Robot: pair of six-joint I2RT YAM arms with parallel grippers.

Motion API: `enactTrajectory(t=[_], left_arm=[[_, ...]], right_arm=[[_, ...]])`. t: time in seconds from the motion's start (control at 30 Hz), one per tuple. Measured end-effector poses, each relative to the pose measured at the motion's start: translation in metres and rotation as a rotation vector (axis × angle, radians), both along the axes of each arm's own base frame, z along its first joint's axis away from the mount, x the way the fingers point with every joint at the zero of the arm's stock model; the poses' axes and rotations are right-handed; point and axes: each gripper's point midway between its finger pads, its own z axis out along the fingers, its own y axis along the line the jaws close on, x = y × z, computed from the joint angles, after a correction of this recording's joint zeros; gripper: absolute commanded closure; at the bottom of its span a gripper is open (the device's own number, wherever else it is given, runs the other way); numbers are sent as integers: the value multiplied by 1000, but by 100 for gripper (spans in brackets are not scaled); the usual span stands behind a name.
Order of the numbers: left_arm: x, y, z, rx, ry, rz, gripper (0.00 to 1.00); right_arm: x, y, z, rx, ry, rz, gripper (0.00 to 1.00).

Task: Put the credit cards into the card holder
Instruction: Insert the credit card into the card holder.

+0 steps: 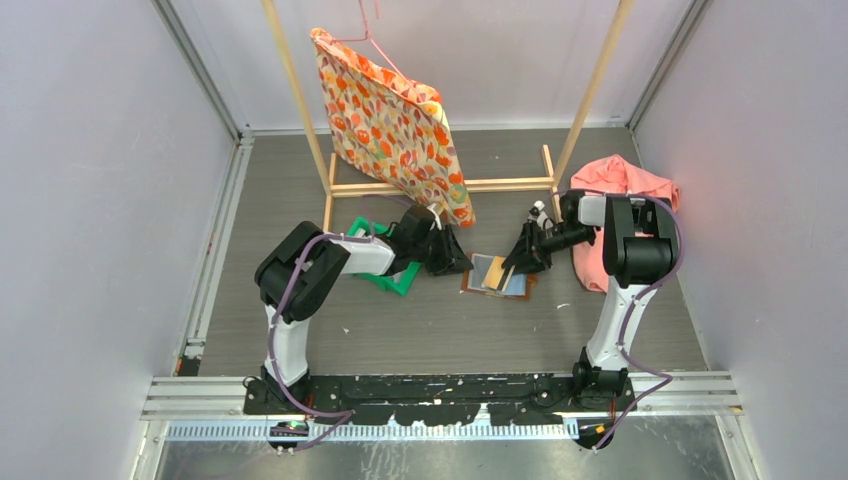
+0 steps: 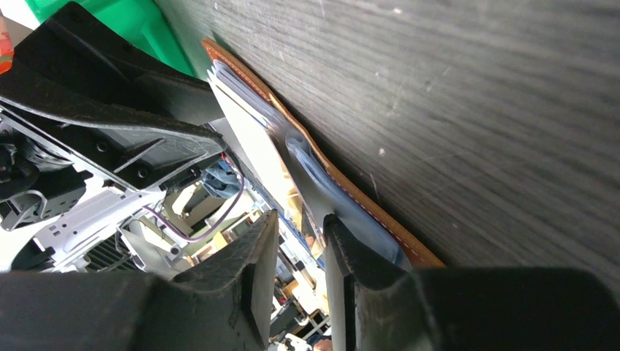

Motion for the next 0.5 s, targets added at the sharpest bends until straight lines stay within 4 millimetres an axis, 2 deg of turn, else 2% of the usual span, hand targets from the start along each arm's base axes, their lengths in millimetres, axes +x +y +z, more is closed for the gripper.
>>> enactTrajectory(t=[0.5], left_arm=[[-4,-4,0,1,-5,-5,63]], right_arm=[[2,-2,-5,-25,16,-24,91]])
